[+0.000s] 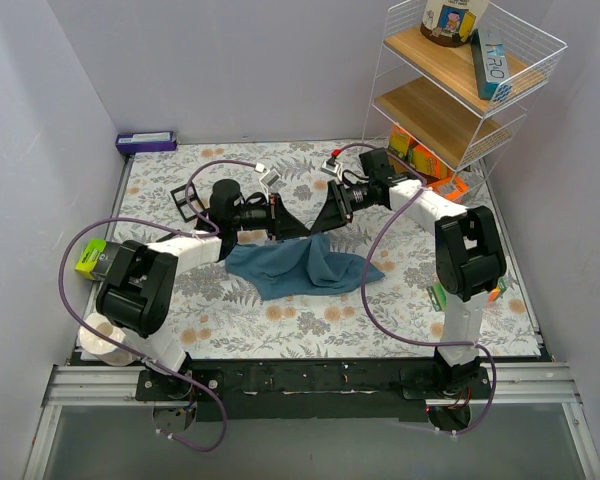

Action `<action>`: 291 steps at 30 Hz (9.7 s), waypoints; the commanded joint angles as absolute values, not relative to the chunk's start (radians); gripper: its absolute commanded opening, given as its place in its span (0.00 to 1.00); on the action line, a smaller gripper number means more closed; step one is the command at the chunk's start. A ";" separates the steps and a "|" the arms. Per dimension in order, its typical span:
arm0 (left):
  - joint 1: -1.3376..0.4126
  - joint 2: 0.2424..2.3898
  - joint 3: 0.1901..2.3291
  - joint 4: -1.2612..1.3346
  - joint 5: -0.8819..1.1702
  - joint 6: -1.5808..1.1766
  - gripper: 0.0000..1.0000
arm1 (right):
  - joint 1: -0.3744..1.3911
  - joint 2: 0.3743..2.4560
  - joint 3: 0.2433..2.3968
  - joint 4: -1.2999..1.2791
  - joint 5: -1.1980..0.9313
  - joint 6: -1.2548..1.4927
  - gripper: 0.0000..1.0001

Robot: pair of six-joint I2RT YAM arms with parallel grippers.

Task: Remove the brooch from the garment

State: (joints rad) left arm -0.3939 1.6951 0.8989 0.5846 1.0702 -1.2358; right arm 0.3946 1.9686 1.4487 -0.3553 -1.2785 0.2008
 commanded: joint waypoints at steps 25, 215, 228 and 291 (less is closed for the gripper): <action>-0.407 1.519 0.864 0.535 0.818 -1.195 0.00 | 0.377 1.921 1.529 -0.261 -1.177 0.316 0.47; -0.370 1.594 0.764 0.841 0.870 -1.493 0.00 | 0.391 1.908 1.368 0.080 -1.290 0.544 0.41; -0.371 1.592 0.759 0.818 0.877 -1.453 0.00 | 0.390 1.930 1.373 0.147 -1.318 0.624 0.47; -0.502 1.523 0.885 0.612 1.025 -1.075 0.00 | 0.452 1.974 1.411 -0.164 -1.082 0.403 0.16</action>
State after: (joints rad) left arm -0.4191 1.6119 0.8146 0.5831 0.9154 -1.1477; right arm 0.3977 1.9709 1.3720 -0.1089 -1.2629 0.4587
